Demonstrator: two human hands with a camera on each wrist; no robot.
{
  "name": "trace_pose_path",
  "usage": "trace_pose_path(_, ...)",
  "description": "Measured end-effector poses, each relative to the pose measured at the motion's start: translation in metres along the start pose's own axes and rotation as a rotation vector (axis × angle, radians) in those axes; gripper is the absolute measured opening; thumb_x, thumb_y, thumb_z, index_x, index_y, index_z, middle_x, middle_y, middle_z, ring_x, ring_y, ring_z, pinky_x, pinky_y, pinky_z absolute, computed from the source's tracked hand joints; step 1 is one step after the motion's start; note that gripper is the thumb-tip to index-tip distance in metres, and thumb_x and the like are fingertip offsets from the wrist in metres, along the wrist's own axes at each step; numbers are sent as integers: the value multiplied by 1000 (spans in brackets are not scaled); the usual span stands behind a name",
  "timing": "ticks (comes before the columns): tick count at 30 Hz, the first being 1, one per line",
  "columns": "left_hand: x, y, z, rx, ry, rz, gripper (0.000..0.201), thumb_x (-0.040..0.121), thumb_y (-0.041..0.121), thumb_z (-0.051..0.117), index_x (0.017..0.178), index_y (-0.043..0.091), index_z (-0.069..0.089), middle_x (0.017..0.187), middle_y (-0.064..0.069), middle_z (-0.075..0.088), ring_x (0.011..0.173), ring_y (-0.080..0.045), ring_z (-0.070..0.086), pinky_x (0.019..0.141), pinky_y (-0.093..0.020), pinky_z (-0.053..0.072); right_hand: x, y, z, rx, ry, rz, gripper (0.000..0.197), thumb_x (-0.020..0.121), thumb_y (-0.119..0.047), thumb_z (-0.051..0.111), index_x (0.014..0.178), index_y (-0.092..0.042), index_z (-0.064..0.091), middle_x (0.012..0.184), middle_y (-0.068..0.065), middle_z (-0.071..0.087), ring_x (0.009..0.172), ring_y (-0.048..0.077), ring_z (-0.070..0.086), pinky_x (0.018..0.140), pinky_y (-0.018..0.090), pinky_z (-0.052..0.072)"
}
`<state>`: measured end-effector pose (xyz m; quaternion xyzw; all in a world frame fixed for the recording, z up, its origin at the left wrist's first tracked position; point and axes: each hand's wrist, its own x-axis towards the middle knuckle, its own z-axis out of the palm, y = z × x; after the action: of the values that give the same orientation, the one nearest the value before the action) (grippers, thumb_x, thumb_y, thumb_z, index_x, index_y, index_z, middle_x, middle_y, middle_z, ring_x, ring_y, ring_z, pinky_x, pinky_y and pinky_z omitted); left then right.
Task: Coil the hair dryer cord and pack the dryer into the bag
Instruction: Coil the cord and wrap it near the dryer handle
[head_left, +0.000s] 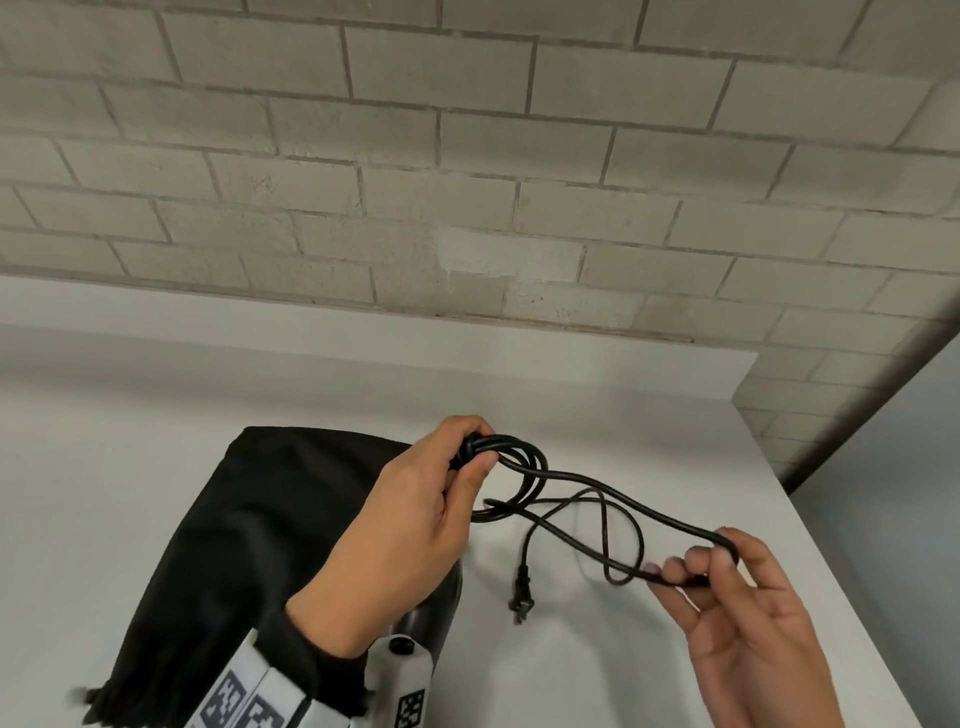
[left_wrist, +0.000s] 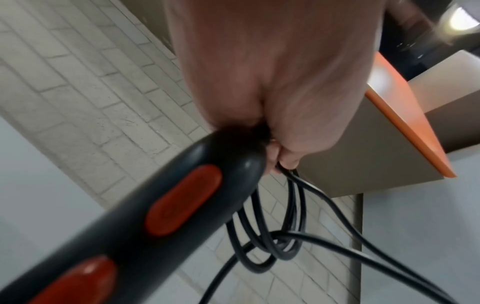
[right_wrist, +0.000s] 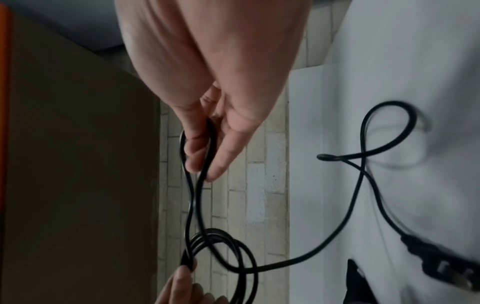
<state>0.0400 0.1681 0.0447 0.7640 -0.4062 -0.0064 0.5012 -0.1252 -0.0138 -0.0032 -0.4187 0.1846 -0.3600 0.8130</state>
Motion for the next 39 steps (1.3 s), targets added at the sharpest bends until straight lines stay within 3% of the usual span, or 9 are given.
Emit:
trace_pose_path(5,3,-1,4,17,-20,12,10,101,29,48,106,27,57,65,19,46,55,-6,43,55,-10,32,7,-10,-16,-178,19,184,18,67,-8,67,84,-2,64,59,12,54,29,7,23,34,16,27)
trace_pose_path(10,1,-1,6,61,-14,32,12,101,30,48,108,26,57,70,20,50,59,-2,48,57,-8,34,18,-19,-58,-632,66,244,31,73,2,74,102,-5,66,74,11,57,40,18,36,44,25,32)
trace_pose_path(12,1,-1,6,50,-7,24,12,101,29,48,107,25,57,69,20,50,57,-2,46,55,-8,33,18,-16,-62,-766,163,134,37,74,9,73,102,-14,65,95,13,65,57,28,55,50,22,50)
trace_pose_path(15,0,0,7,40,-1,15,13,101,30,48,108,24,57,67,20,49,54,-4,44,53,-9,31,10,-2,-45,-870,200,-146,61,71,16,74,100,-34,56,113,13,62,97,25,62,74,3,49)
trace_pose_path(18,-1,2,9,48,2,18,15,100,31,47,109,23,57,68,21,50,55,-3,45,54,-8,32,-11,14,-2,-927,220,-499,44,71,-8,75,102,-31,55,105,3,60,90,14,57,81,21,47)
trace_pose_path(22,-1,2,9,30,15,11,12,101,27,49,107,20,57,69,23,51,56,-1,46,54,-7,32,-29,41,51,-842,-30,-590,11,73,-35,66,81,-30,60,67,-7,59,60,10,52,58,14,42)
trace_pose_path(26,-3,2,9,20,6,7,12,101,30,48,108,24,57,73,17,52,60,-3,49,56,-8,34,-18,67,66,-1111,-194,-348,31,75,-65,55,92,-39,58,85,-21,64,80,6,58,64,16,46)
trace_pose_path(33,-5,3,5,9,13,16,15,100,35,45,107,27,56,73,18,53,60,-3,48,57,-8,34,-18,76,59,-1000,-367,-284,13,85,-26,67,83,-34,57,73,-7,62,61,9,53,59,20,46)
trace_pose_path(39,-6,2,4,-19,45,0,18,100,37,45,106,25,57,68,20,50,56,-3,45,54,-8,32,-34,54,5,-1187,-737,-153,5,83,-40,64,87,-38,61,84,-14,57,60,5,54,61,15,44)
